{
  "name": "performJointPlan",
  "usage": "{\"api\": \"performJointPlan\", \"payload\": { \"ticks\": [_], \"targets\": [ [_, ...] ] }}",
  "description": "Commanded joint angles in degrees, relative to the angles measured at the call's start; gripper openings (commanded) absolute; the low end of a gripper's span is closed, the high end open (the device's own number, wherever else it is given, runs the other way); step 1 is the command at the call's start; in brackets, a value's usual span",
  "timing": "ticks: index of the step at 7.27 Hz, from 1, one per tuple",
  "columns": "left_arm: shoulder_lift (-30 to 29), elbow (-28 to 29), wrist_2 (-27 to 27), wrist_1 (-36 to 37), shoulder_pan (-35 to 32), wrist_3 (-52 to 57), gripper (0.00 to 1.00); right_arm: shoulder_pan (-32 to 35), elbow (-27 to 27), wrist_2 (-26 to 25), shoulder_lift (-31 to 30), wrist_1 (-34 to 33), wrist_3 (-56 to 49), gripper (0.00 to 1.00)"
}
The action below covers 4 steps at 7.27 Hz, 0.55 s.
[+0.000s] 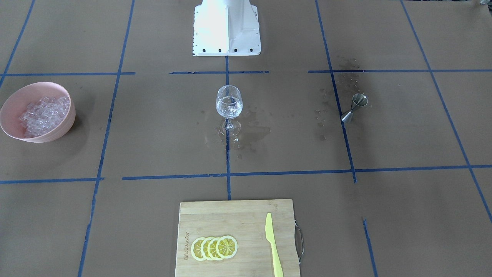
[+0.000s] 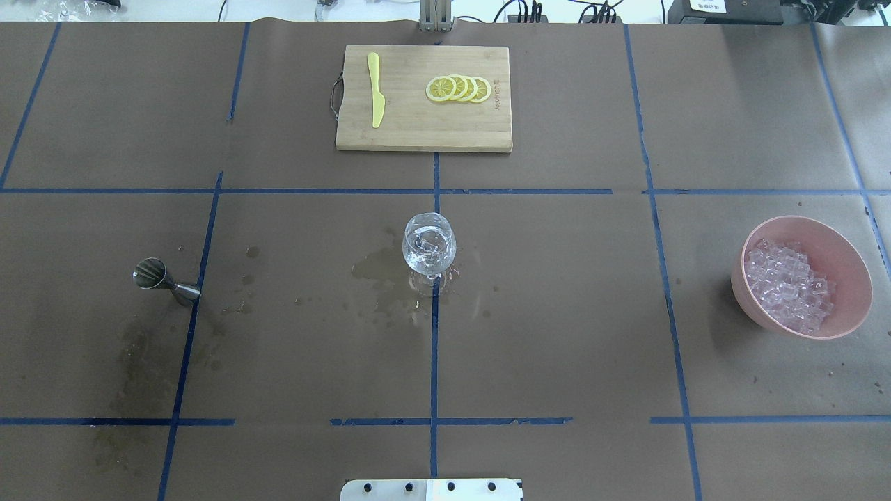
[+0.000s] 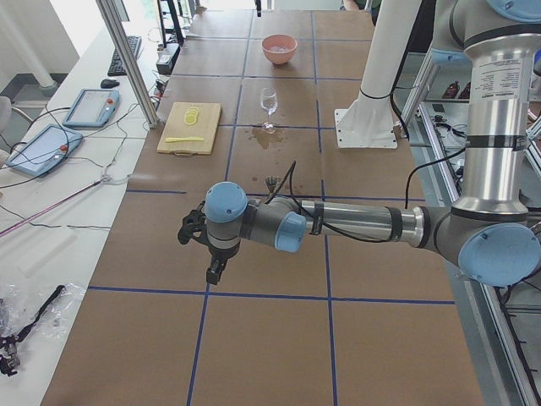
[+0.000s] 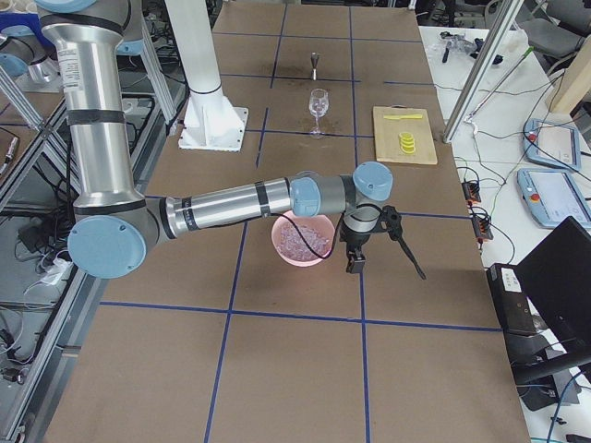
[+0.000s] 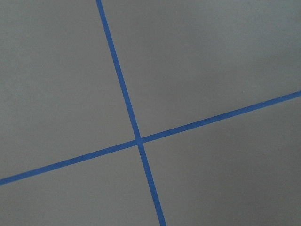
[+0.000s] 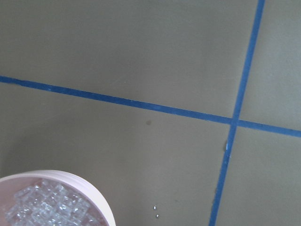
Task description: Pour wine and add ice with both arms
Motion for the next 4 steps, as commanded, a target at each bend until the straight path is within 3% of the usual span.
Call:
{"api": "performJointPlan", "payload": {
  "ticks": [1, 4],
  "targets": [
    [0.12, 0.48, 0.11, -0.1, -0.04, 0.06, 1.0, 5.15, -3.25, 0.26, -0.74, 0.04, -6.94, 1.0],
    [1.61, 0.39, 0.2, 0.78, -0.04, -0.73, 1.0, 5.43, -2.82, 0.51, -0.3, 0.04, -2.99, 1.0]
  ]
}}
